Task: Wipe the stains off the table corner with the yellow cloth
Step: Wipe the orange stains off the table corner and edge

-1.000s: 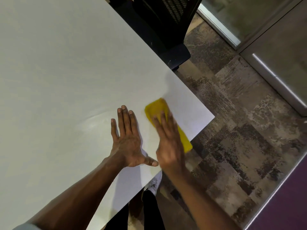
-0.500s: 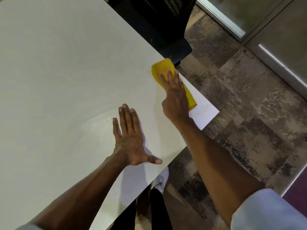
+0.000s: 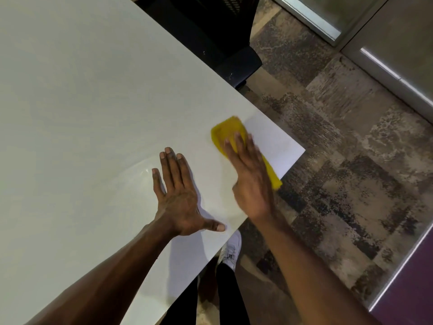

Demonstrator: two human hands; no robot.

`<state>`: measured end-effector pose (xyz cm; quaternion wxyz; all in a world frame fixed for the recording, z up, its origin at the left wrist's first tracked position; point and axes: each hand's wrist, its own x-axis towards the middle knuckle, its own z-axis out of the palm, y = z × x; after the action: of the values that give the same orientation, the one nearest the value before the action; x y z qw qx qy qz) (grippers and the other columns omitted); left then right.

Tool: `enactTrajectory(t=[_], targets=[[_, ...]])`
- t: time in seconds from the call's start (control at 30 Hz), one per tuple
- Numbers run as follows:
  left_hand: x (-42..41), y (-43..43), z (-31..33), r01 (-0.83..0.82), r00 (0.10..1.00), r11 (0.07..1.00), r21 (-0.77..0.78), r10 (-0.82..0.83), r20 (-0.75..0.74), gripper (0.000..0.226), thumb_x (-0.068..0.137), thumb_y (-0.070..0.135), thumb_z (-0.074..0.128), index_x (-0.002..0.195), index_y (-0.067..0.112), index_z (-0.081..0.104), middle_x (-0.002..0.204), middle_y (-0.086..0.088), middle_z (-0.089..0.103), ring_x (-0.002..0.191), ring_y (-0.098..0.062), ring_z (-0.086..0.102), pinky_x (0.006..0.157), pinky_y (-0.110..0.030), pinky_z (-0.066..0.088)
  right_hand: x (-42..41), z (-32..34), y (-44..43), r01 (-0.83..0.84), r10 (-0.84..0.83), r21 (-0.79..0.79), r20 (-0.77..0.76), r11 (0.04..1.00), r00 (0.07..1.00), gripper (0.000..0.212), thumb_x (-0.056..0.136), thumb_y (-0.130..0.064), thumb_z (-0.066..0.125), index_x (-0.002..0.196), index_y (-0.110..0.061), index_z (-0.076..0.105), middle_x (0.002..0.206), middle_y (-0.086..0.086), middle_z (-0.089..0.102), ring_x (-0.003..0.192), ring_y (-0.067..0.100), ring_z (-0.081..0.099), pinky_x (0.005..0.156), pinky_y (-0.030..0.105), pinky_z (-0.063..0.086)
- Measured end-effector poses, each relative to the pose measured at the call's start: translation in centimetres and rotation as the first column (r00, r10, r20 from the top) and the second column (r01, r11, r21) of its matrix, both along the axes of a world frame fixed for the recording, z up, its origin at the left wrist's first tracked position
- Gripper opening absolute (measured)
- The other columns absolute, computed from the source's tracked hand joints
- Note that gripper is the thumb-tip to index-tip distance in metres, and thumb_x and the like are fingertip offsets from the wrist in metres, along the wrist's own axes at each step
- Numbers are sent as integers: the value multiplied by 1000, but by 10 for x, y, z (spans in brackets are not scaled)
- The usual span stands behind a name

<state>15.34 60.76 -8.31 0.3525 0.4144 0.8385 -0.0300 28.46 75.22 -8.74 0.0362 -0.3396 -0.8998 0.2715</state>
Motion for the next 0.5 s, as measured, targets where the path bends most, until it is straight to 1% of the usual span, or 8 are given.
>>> enactTrajectory(t=[0.13,0.2,0.27,0.33,0.4,0.47,0.5], targets=[[1,4,2,-4,1000,1000,-31,3,-13,194,32,119,48,154,1,-46,160,-21,-58,150,-39,-55,125,-66,-26,-41,-5,46,13,-13,5,30,1000,999,94,85,16,50,167,-20,19,177,6,6,165,29,-4,134,45,10],[1,5,2,2,1000,1000,-31,-3,-20,194,31,119,47,154,1,-46,159,-21,-58,150,-39,-54,126,-67,-25,-39,-4,39,23,-23,13,18,1000,1000,94,85,15,51,167,-19,18,177,7,6,165,30,-4,134,46,11],[1,4,2,3,1000,1000,-25,-4,-10,195,30,119,48,154,1,-46,159,-21,-59,150,-39,-55,125,-66,-26,-20,-1,13,21,-21,17,1,1000,1000,95,84,16,49,167,-18,18,177,7,5,165,30,-5,134,48,12],[1,3,2,2,1000,1000,-19,-2,-5,197,28,120,46,154,0,-45,159,-22,-58,150,-39,-54,125,-67,-26,9,5,-24,19,-20,-14,-27,1000,999,94,82,15,44,166,-17,20,177,7,8,165,30,-4,133,50,15],[2,3,2,-4,1000,1000,-30,3,-7,197,26,121,42,154,-1,-45,159,-23,-57,150,-40,-54,125,-68,-24,38,10,-60,26,-29,-52,-54,998,998,82,85,5,34,164,-14,27,176,8,15,165,31,2,132,54,19],[2,4,0,-7,1000,999,-34,6,-16,198,24,122,39,154,-1,-44,160,-23,-57,150,-39,-54,126,-68,-23,57,12,-75,12,-14,-59,-40,998,999,79,86,1,23,163,-14,29,175,7,18,165,30,5,130,56,23],[2,4,-1,-7,1000,999,-37,7,-21,198,24,122,38,155,-1,-44,160,-23,-57,151,-39,-54,126,-68,-23,61,12,-74,-4,2,-61,-31,998,1000,80,86,1,20,163,-15,30,175,6,19,165,29,5,130,55,24]])
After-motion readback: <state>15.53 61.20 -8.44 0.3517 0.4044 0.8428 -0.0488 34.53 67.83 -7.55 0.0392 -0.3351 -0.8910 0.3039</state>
